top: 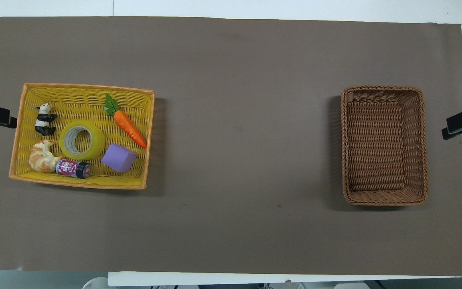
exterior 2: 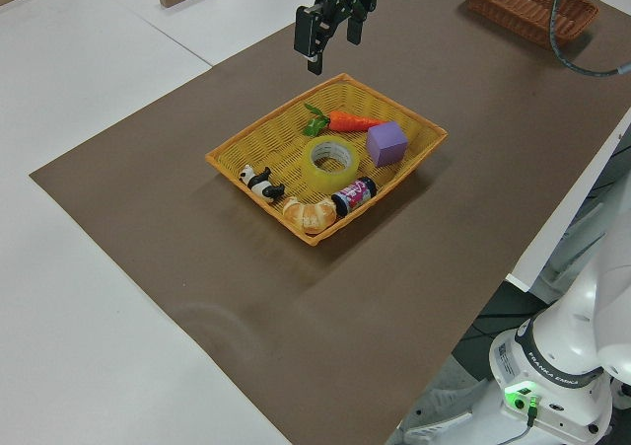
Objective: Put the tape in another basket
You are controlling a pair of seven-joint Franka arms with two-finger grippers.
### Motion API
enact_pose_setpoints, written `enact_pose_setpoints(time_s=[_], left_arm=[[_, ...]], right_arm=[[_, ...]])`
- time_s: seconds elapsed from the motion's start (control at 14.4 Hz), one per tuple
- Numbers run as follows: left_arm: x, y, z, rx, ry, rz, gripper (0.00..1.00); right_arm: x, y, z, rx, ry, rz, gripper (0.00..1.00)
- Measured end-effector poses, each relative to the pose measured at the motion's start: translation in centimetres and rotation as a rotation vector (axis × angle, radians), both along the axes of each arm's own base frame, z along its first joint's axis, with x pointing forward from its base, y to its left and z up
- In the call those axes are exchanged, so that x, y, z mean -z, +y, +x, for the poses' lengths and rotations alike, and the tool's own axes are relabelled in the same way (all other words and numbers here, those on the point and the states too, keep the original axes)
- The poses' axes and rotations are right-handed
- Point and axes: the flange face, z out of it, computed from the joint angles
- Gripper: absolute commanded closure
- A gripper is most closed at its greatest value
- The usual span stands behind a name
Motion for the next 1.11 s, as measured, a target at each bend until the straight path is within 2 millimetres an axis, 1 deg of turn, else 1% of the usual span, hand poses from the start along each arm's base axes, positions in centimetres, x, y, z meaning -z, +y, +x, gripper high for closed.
enact_pose_setpoints(time_s=[0.42,0.56,0.63,0.7,0.76,0.9,1.11], left_arm=[[0.0,0.2,0.0,-0.004,0.001,0.0,0.01],[0.7,0.5,0.0,-0.01,-0.004,0.002,0.01],[1.8,1.0,0.2,-0.023,-0.03,0.005,0.01],[3.5,1.8,0.2,-0.041,-0.053,0.008,0.01],[5.7,2.5,0.1,-0.056,-0.063,0.01,0.01],[10.4,3.2,-0.2,-0.071,-0.062,0.012,0.01],[17.0,3.0,-0.2,-0.07,-0.044,0.007,0.02]], right_arm=[[0.0,0.0,0.0,0.0,0.0,0.0,0.0],[0.0,0.0,0.0,0.0,0.0,0.0,0.0],[0.0,0.0,0.0,0.0,0.0,0.0,0.0],[0.0,0.0,0.0,0.0,0.0,0.0,0.0],[0.0,0.0,0.0,0.0,0.0,0.0,0.0],[0.0,0.0,0.0,0.0,0.0,0.0,0.0],[0.0,0.0,0.0,0.0,0.0,0.0,0.0]])
